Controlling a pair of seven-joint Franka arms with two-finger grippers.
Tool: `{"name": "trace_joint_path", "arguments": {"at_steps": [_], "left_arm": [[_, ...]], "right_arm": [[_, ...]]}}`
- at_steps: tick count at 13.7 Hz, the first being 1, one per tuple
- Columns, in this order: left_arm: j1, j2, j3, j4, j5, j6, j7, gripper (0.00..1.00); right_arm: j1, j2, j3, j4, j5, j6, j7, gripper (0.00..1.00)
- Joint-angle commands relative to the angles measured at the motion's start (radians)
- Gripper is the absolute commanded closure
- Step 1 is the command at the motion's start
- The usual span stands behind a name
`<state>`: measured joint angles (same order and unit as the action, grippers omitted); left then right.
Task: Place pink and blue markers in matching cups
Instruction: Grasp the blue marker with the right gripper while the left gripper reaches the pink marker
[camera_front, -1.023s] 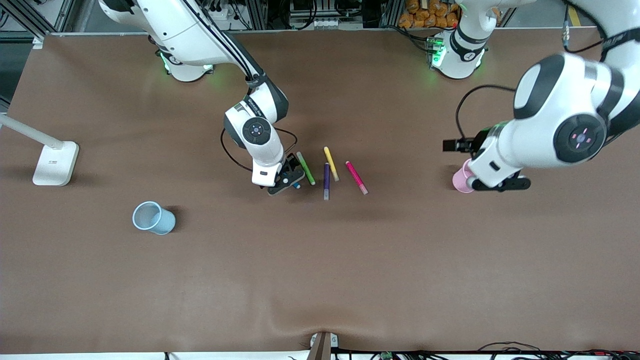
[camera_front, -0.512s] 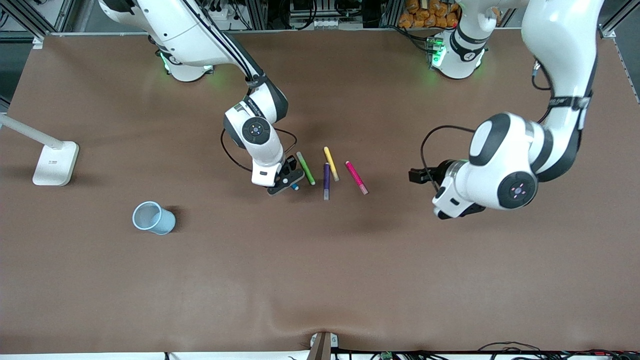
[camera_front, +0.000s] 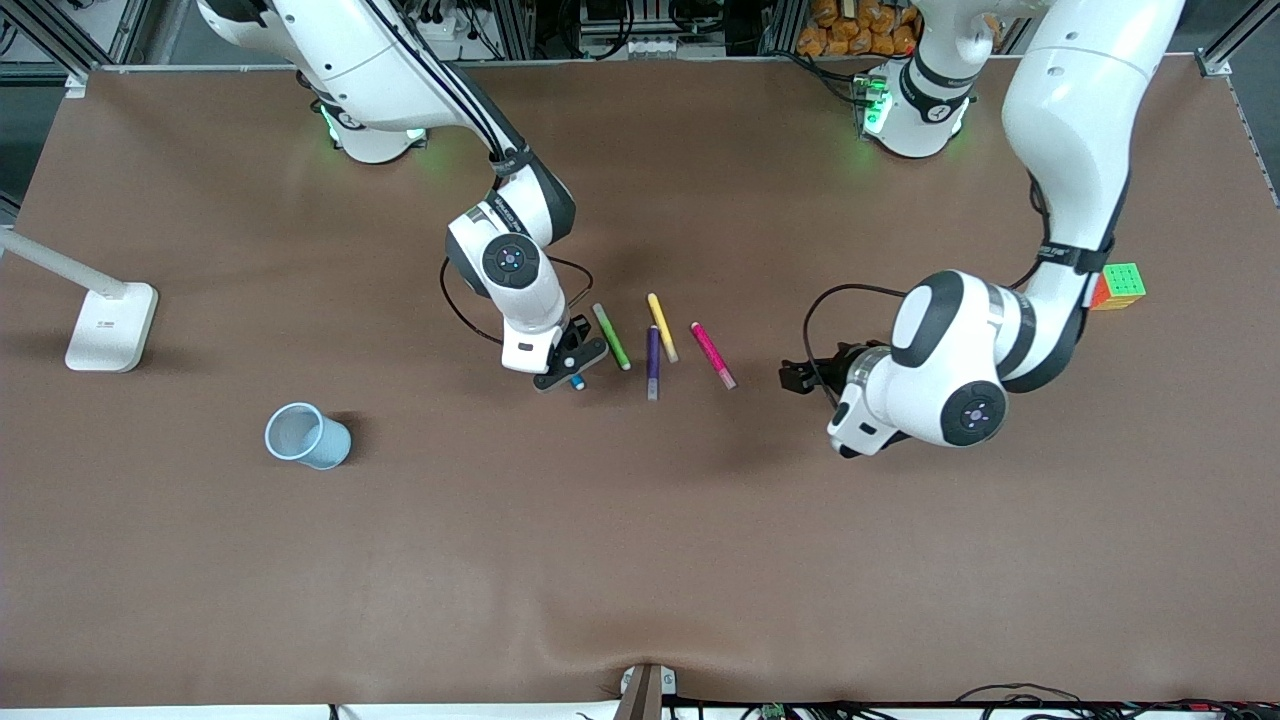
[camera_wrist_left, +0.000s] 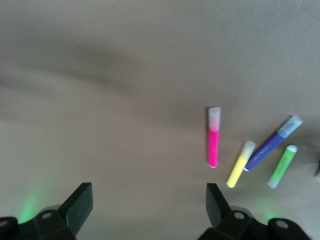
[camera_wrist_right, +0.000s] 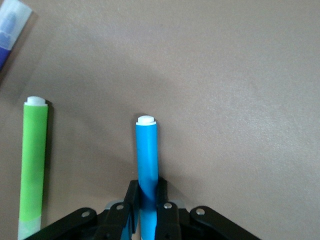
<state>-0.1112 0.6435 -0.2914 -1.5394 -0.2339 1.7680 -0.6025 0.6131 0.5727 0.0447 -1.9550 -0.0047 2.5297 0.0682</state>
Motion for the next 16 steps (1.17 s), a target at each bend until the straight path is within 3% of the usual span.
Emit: {"name": "trace_joint_path", "arguments": {"at_steps": [1, 6, 12, 14, 16], "left_arm": [[-0.019, 0.033, 0.001, 0.016, -0.03, 0.024, -0.016, 0.0], [-0.053, 0.076, 0.003, 0.01, -0.051, 0.082, -0.02, 0.04], [-0.087, 0.145, 0.003, 0.01, -0.122, 0.186, -0.043, 0.14], [-0.102, 0.162, 0.003, 0.01, -0.125, 0.214, -0.072, 0.22], [-0.12, 0.182, 0.003, 0.016, -0.127, 0.254, -0.123, 0.25]], "right_arm": [[-0.009, -0.033, -0.008, 0.074, -0.012, -0.179, -0.048, 1.0], [-0.049, -0.05, -0.017, 0.203, -0.098, -0.411, -0.112, 1.0], [-0.082, -0.054, -0.017, 0.3, -0.389, -0.666, -0.18, 1.0], [-0.107, -0.054, -0.017, 0.307, -0.5, -0.728, -0.25, 1.0], [-0.153, -0.062, -0.017, 0.318, -0.552, -0.759, -0.388, 1.0]]}}
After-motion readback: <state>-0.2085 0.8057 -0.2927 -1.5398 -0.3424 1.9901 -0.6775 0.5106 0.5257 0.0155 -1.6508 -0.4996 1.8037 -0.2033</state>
